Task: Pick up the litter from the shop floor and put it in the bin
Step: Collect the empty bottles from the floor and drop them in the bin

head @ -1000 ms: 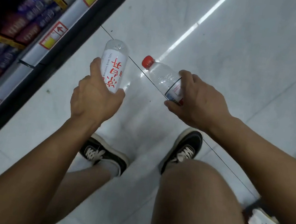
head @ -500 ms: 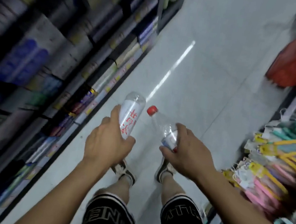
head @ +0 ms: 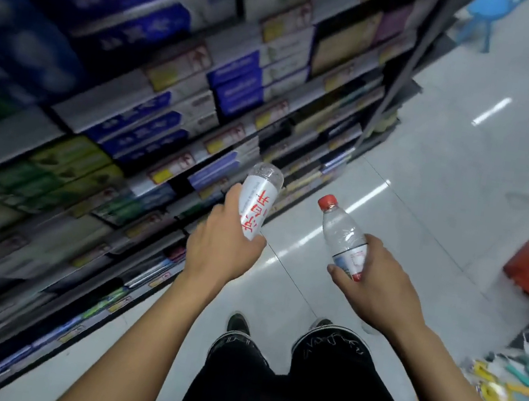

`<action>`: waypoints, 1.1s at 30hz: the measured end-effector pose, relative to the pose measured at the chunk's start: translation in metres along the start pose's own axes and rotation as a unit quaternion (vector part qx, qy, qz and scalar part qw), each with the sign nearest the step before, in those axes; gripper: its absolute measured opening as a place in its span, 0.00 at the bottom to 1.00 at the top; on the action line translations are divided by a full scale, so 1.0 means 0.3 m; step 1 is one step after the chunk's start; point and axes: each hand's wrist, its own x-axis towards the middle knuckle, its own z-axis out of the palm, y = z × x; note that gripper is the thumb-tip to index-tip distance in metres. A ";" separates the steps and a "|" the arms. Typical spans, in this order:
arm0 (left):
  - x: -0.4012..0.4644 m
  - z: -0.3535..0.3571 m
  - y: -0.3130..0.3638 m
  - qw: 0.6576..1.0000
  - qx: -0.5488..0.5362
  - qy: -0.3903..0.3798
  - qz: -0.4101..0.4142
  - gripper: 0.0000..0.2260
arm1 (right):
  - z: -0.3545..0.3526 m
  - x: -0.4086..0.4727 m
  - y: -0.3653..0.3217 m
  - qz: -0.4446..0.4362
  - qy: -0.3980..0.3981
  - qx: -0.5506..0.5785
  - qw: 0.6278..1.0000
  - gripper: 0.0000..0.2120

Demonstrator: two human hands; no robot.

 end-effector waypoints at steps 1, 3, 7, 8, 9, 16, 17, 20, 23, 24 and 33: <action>-0.008 -0.019 -0.018 1.000 -0.005 0.010 -0.017 0.38 | -0.002 0.011 -0.026 -0.017 -0.008 -0.002 1.000 0.32; -0.031 -0.049 -0.048 0.998 -0.019 0.031 -0.056 0.39 | -0.001 0.040 -0.074 -0.055 -0.027 -0.012 0.998 0.33; -0.108 -0.065 -0.089 0.986 -0.046 0.072 -0.141 0.40 | 0.022 0.120 -0.166 -0.144 -0.067 -0.024 0.987 0.31; -0.129 -0.064 -0.097 0.981 -0.049 0.085 -0.168 0.39 | 0.028 0.140 -0.191 -0.168 -0.082 -0.026 0.982 0.30; -0.156 -0.061 -0.106 0.974 -0.054 0.099 -0.197 0.39 | 0.036 0.158 -0.217 -0.192 -0.099 -0.028 0.976 0.28; -0.397 -0.020 -0.139 0.898 -0.097 0.194 -0.384 0.39 | 0.074 0.197 -0.399 -0.366 -0.185 -0.098 0.907 0.27; -0.434 -0.012 -0.140 0.884 -0.101 0.208 -0.406 0.39 | 0.085 0.191 -0.423 -0.390 -0.194 -0.110 0.893 0.28; -0.559 0.016 -0.144 0.842 -0.127 0.248 -0.461 0.38 | 0.126 0.148 -0.482 -0.452 -0.222 -0.135 0.853 0.32; -0.702 0.046 -0.143 0.796 -0.145 0.284 -0.515 0.38 | 0.169 0.067 -0.525 -0.500 -0.255 -0.148 0.814 0.33; -0.755 0.056 -0.139 0.778 -0.150 0.300 -0.531 0.38 | 0.186 0.031 -0.536 -0.514 -0.267 -0.149 0.801 0.34; -1.199 0.212 -0.090 0.648 -0.195 0.385 -0.627 0.37 | 0.274 -0.338 -0.545 -0.619 -0.328 -0.187 0.689 0.35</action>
